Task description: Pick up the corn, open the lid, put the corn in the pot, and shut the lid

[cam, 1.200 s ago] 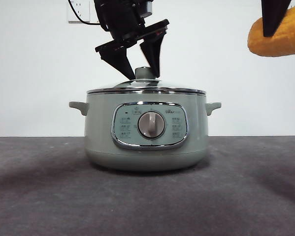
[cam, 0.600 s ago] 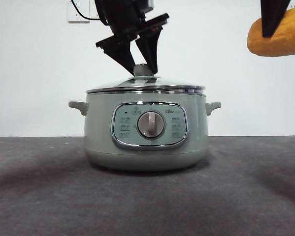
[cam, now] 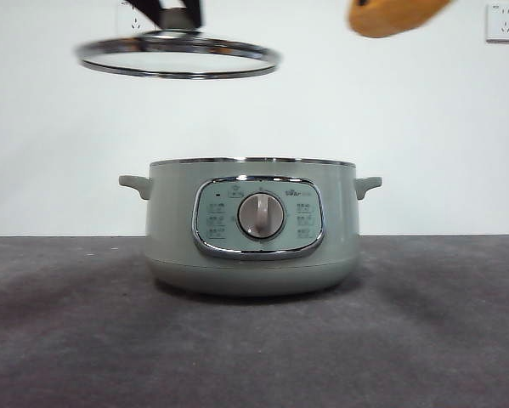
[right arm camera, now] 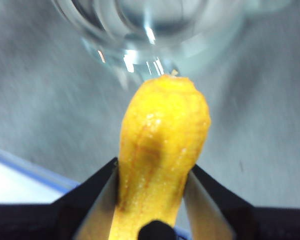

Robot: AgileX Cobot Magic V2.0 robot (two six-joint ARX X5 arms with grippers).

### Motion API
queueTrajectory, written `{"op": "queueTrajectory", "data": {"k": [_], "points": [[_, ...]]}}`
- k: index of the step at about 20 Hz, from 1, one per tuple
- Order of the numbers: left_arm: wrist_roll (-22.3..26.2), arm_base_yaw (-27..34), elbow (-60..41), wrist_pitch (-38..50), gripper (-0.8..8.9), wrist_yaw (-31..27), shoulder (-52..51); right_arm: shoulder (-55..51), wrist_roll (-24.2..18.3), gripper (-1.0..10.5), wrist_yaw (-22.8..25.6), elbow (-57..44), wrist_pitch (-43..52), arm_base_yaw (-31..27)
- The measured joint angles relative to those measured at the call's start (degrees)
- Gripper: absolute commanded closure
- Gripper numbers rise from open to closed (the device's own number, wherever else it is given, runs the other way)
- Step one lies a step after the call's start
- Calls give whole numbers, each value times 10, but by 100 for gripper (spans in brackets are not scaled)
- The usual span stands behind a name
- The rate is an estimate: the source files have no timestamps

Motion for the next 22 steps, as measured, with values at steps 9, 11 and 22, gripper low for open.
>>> {"op": "queueTrajectory", "data": {"k": [9, 11, 22], "points": [[26, 126, 0, -23, 822, 0, -41, 297, -67, 958, 14, 281, 57, -14], [27, 152, 0, -30, 822, 3, -41, 334, -78, 958, 15, 297, 87, -19], [41, 233, 0, -30, 822, 56, -40, 459, -99, 958, 23, 297, 161, -32]]}}
